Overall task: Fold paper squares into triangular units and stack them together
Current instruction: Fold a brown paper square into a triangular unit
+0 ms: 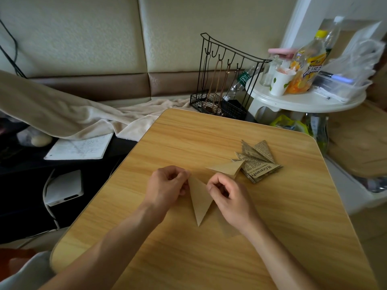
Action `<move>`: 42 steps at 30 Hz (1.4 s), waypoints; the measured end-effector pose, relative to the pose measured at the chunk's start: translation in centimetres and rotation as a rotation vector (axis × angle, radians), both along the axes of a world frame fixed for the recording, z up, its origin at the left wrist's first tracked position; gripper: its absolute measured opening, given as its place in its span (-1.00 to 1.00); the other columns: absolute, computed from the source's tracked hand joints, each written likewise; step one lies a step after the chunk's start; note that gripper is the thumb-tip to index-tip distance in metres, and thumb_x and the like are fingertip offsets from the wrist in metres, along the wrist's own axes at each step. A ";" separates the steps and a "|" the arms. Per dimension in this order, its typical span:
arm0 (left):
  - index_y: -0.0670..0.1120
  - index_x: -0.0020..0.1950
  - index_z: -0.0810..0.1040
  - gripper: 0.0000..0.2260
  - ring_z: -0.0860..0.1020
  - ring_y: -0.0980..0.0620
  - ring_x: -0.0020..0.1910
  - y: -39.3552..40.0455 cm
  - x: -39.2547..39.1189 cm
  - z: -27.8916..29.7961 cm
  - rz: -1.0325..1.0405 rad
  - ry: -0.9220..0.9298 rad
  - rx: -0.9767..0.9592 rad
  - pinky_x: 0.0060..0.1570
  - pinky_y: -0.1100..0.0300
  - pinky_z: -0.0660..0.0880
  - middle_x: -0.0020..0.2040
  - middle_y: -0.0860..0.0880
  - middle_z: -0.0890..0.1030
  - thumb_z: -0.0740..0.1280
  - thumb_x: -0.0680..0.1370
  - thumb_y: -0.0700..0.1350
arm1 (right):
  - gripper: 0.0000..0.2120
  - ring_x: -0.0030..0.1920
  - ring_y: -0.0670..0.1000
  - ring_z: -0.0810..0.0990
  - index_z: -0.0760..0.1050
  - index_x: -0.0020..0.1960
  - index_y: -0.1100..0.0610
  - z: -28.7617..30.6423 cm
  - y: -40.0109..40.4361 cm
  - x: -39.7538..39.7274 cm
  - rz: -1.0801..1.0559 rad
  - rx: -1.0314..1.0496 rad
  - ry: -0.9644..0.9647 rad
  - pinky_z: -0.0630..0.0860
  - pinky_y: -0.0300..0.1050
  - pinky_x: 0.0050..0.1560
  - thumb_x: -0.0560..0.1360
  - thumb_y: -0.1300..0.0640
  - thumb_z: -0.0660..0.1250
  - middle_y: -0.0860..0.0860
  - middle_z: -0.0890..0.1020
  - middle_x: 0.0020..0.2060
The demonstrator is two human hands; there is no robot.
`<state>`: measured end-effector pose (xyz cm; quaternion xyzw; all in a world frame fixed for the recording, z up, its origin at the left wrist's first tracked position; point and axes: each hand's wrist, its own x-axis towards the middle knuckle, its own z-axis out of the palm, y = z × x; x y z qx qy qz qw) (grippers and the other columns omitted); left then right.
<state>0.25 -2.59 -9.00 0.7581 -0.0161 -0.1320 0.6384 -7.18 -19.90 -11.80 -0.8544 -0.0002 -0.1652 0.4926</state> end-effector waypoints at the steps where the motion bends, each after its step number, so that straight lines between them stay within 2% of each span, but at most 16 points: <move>1: -0.11 -0.14 0.70 -0.83 0.59 0.20 -0.39 0.0 0.1 -0.1 0.018 -0.001 0.004 -0.35 0.36 0.52 -0.34 0.03 0.68 0.41 0.61 -0.10 | -0.81 -0.29 -0.03 0.48 0.52 -0.16 0.05 0.0 0.0 0.0 -0.005 0.001 0.005 0.42 -0.07 -0.25 0.60 0.25 0.36 -0.09 0.54 -0.31; 9: -0.09 -0.15 0.71 -0.83 0.60 0.22 -0.41 0.2 0.6 -0.2 0.077 0.024 0.006 -0.38 0.36 0.51 -0.36 0.05 0.68 0.42 0.61 -0.09 | -0.82 -0.30 0.01 0.48 0.53 -0.17 0.09 0.1 0.1 -0.1 -0.036 0.032 0.007 0.41 -0.11 -0.27 0.60 0.25 0.37 -0.03 0.55 -0.32; 11: -0.10 -0.14 0.71 -0.83 0.62 0.21 -0.39 0.3 0.6 -0.1 0.089 0.027 0.002 -0.37 0.36 0.52 -0.35 0.04 0.68 0.41 0.61 -0.10 | -0.82 -0.33 -0.04 0.46 0.53 -0.18 0.09 0.1 0.2 -0.1 -0.049 0.044 0.013 0.38 -0.16 -0.30 0.60 0.24 0.37 -0.05 0.54 -0.34; 13: -0.11 -0.12 0.71 -0.84 0.65 0.19 -0.35 0.4 0.8 0.0 0.090 0.050 -0.017 -0.33 0.34 0.55 -0.31 0.02 0.70 0.41 0.61 -0.11 | -0.80 -0.35 -0.13 0.42 0.52 -0.19 0.09 0.0 0.1 0.0 -0.058 0.049 0.016 0.34 -0.23 -0.33 0.60 0.25 0.37 -0.11 0.50 -0.37; 21: -0.18 -0.07 0.72 -0.86 0.72 0.03 -0.12 0.3 0.1 0.4 -0.033 0.128 -0.128 -0.21 0.30 0.62 -0.15 -0.11 0.74 0.49 0.56 -0.11 | -0.77 -0.36 -0.15 0.40 0.49 -0.20 0.05 -0.1 0.1 -0.1 -0.060 0.051 -0.003 0.31 -0.30 -0.33 0.59 0.28 0.34 -0.19 0.47 -0.38; 25: -0.17 -0.11 0.73 -0.88 0.72 0.01 -0.12 0.3 -0.1 0.3 -0.120 0.123 -0.133 -0.18 0.28 0.62 -0.14 -0.13 0.74 0.51 0.53 -0.12 | -0.83 -0.34 -0.16 0.43 0.54 -0.16 0.03 0.1 0.3 -0.1 -0.020 0.068 0.002 0.35 -0.26 -0.32 0.60 0.19 0.35 -0.11 0.53 -0.35; 27: -0.17 -0.09 0.74 -0.89 0.72 0.01 -0.12 0.2 -0.3 0.1 -0.194 0.120 -0.127 -0.16 0.26 0.63 -0.12 -0.15 0.73 0.51 0.53 -0.12 | -0.83 -0.33 -0.09 0.46 0.55 -0.15 0.03 0.1 0.3 -0.1 -0.008 0.040 0.003 0.38 -0.20 -0.30 0.62 0.15 0.38 -0.06 0.54 -0.34; 30: -0.18 -0.03 0.74 -0.88 0.71 0.03 -0.14 -0.1 -0.4 -0.1 -0.236 0.127 -0.126 -0.15 0.26 0.63 -0.10 -0.15 0.74 0.47 0.56 -0.14 | -0.82 -0.30 -0.01 0.49 0.55 -0.17 0.02 -0.1 0.0 0.0 -0.015 0.024 0.013 0.41 -0.09 -0.27 0.61 0.16 0.39 -0.06 0.55 -0.33; 33: -0.19 0.01 0.73 -0.88 0.69 0.05 -0.19 -0.1 -0.3 0.0 -0.228 0.146 -0.147 -0.16 0.27 0.62 -0.11 -0.15 0.72 0.41 0.61 -0.18 | -0.81 -0.30 -0.01 0.49 0.54 -0.17 0.04 -0.2 0.0 0.0 -0.032 0.031 0.003 0.41 -0.10 -0.26 0.61 0.20 0.38 -0.07 0.56 -0.32; 36: -0.21 0.03 0.67 -0.92 0.69 0.04 -0.21 -0.1 -0.5 0.1 -0.202 0.102 -0.156 -0.17 0.26 0.62 -0.06 -0.19 0.68 0.46 0.57 -0.22 | -0.80 -0.33 -0.06 0.45 0.53 -0.19 0.03 -0.3 0.1 0.2 -0.049 0.058 -0.004 0.38 -0.16 -0.30 0.60 0.21 0.37 -0.06 0.53 -0.34; 38: -0.21 0.01 0.62 -0.88 0.68 0.04 -0.23 0.0 -0.7 0.2 -0.164 0.027 -0.130 -0.18 0.26 0.62 -0.06 -0.16 0.65 0.51 0.52 -0.26 | -0.79 -0.35 -0.13 0.42 0.52 -0.19 0.02 -0.4 0.1 0.2 -0.055 0.070 -0.007 0.34 -0.24 -0.32 0.60 0.22 0.37 -0.09 0.51 -0.36; 42: -0.05 -0.10 0.69 -0.92 0.64 0.10 -0.27 0.1 -0.9 0.3 -0.194 -0.121 -0.016 -0.23 0.27 0.59 -0.16 -0.01 0.70 0.53 0.50 -0.22 | -0.79 -0.34 -0.12 0.42 0.51 -0.19 0.02 -0.4 0.1 0.2 -0.054 0.068 -0.004 0.34 -0.22 -0.31 0.59 0.22 0.36 -0.07 0.50 -0.36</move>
